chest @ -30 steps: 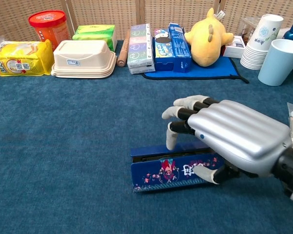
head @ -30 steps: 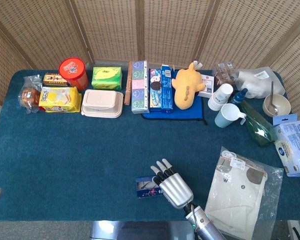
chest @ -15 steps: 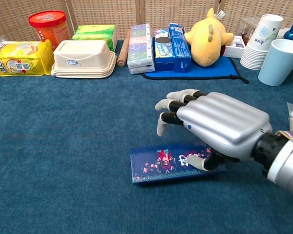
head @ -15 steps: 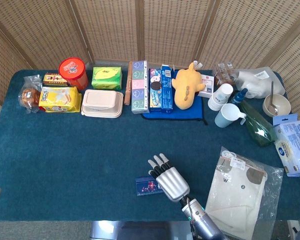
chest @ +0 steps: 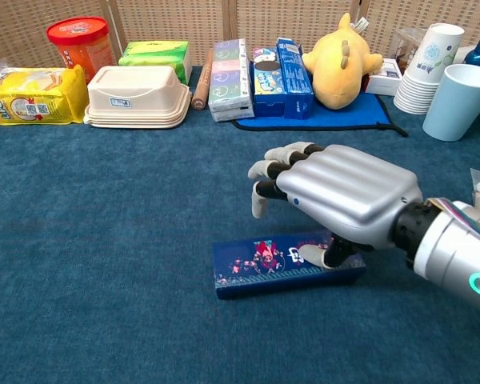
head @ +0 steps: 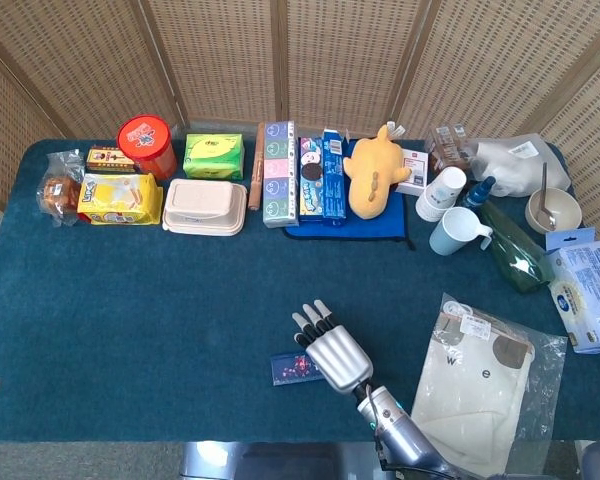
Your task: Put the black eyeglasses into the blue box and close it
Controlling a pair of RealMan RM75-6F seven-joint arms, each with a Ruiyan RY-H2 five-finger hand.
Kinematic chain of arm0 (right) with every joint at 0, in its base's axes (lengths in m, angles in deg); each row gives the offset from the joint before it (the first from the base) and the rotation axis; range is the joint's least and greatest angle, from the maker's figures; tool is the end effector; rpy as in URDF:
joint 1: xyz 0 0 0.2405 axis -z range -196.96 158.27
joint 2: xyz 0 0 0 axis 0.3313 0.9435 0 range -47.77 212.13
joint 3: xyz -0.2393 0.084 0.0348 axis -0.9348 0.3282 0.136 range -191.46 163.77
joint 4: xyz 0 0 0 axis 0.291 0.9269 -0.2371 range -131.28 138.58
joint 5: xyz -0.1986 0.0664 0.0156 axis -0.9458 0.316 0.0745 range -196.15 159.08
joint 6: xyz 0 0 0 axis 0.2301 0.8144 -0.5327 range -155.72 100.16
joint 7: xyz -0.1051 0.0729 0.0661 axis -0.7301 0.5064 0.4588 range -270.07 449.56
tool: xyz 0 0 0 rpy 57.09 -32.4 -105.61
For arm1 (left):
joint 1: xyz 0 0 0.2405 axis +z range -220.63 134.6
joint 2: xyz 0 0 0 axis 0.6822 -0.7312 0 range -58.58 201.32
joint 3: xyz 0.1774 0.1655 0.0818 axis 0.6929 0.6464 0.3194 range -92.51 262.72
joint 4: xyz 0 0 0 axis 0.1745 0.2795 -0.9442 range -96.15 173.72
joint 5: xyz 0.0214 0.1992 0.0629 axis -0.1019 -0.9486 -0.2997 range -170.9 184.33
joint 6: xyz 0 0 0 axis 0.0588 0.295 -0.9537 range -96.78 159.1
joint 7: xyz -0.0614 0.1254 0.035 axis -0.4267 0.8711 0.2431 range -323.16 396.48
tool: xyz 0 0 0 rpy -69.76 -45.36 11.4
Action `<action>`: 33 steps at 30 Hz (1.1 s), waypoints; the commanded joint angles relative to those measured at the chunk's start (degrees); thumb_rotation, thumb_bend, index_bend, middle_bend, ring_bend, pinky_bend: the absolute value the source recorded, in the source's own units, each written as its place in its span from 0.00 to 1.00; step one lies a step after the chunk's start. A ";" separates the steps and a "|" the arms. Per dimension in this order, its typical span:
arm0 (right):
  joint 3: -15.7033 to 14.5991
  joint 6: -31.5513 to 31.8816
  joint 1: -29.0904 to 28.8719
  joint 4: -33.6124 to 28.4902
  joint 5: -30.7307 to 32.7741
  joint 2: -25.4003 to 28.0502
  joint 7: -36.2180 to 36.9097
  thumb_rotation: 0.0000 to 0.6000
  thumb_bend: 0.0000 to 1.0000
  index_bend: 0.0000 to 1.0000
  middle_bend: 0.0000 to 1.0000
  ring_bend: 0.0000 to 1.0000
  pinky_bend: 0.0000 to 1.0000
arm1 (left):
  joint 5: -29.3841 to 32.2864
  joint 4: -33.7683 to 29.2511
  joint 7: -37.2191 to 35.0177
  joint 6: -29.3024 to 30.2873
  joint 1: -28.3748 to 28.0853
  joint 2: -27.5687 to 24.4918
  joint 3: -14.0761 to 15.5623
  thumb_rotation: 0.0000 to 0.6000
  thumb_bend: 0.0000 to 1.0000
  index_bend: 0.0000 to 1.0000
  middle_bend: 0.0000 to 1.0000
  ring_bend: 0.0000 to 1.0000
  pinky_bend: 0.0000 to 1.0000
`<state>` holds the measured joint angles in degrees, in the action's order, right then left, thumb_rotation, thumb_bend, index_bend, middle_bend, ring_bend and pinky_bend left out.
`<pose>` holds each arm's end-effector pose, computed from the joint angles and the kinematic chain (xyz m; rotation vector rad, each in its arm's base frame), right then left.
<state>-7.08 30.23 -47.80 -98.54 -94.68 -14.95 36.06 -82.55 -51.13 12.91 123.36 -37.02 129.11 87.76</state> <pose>-0.0939 -0.2231 -0.0552 2.1002 -0.6200 0.9008 -0.3431 0.0989 0.2000 -1.1951 -1.1589 -1.0078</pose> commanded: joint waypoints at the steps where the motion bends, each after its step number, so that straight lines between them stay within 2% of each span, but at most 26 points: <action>1: 0.32 -0.08 -1.05 -0.12 1.19 0.02 -1.08 1.00 0.28 0.29 0.12 0.05 0.10 | 0.03 0.13 -0.15 0.02 0.07 0.07 0.01 0.98 0.28 0.06 0.10 0.07 0.00; 14: -0.26 2.92 -2.78 -6.53 4.04 4.08 -3.79 1.00 0.29 0.27 0.12 0.03 0.10 | -0.29 0.46 -0.32 -0.44 -0.25 0.52 -0.09 0.98 0.28 0.06 0.10 0.07 0.00; 18: -1.57 3.52 -2.90 -11.14 6.67 7.07 -6.32 1.00 0.33 0.19 0.11 0.01 0.09 | -0.41 0.33 -0.20 -0.64 -0.44 0.47 -0.12 0.98 0.28 0.06 0.10 0.07 0.00; 26: -4.39 3.93 -4.81 -16.63 12.75 10.63 -12.68 1.00 0.33 0.01 0.06 0.00 0.08 | -0.75 -0.26 0.34 -0.83 -0.80 0.30 -0.17 0.98 0.28 0.06 0.10 0.07 0.00; 33: -5.58 3.89 -6.73 -17.50 16.52 11.36 -14.46 1.00 0.33 0.00 0.03 0.00 0.08 | -1.04 -0.49 0.60 -0.85 -0.91 0.19 -0.08 0.98 0.28 0.06 0.10 0.07 0.00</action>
<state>-12.35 34.18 -54.06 -115.86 -78.83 -3.77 21.93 -83.58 -51.61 13.51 122.51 -37.93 129.31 87.68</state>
